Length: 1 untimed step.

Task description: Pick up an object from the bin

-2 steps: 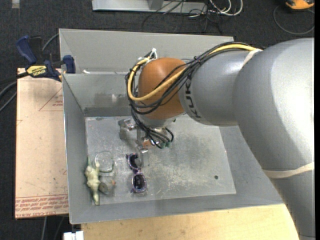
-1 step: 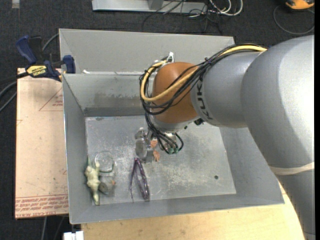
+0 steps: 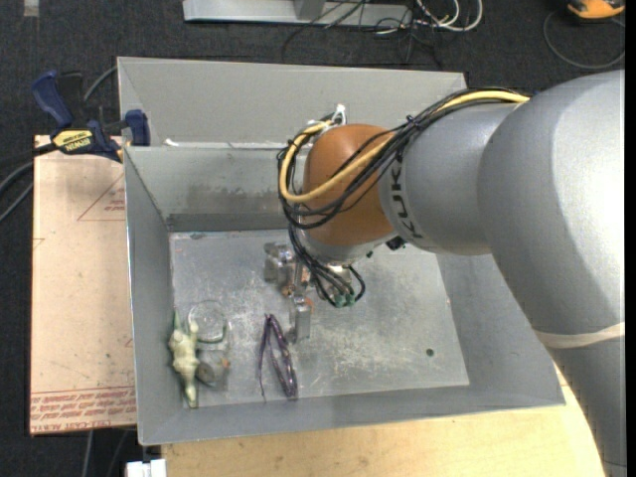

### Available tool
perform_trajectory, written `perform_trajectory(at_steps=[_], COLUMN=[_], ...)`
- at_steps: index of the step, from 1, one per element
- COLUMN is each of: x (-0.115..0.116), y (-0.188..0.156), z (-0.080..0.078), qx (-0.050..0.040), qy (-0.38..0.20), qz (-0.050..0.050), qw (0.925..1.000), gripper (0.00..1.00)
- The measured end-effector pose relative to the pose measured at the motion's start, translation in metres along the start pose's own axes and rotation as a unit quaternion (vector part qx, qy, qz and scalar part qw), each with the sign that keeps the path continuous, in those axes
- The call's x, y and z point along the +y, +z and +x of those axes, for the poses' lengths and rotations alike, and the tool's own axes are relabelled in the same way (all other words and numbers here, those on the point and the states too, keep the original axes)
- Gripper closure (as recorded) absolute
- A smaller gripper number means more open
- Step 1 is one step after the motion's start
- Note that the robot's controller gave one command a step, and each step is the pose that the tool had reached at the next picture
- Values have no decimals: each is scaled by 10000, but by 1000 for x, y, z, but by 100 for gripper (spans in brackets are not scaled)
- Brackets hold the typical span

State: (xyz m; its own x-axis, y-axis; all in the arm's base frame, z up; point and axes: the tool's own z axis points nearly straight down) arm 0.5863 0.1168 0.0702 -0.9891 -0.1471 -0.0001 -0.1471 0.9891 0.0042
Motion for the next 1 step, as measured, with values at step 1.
perform_trajectory(at_steps=[1], x=[0], y=[0], z=[0], qx=[-7], qy=[3], qz=[-1], qw=[10000], gripper=[100])
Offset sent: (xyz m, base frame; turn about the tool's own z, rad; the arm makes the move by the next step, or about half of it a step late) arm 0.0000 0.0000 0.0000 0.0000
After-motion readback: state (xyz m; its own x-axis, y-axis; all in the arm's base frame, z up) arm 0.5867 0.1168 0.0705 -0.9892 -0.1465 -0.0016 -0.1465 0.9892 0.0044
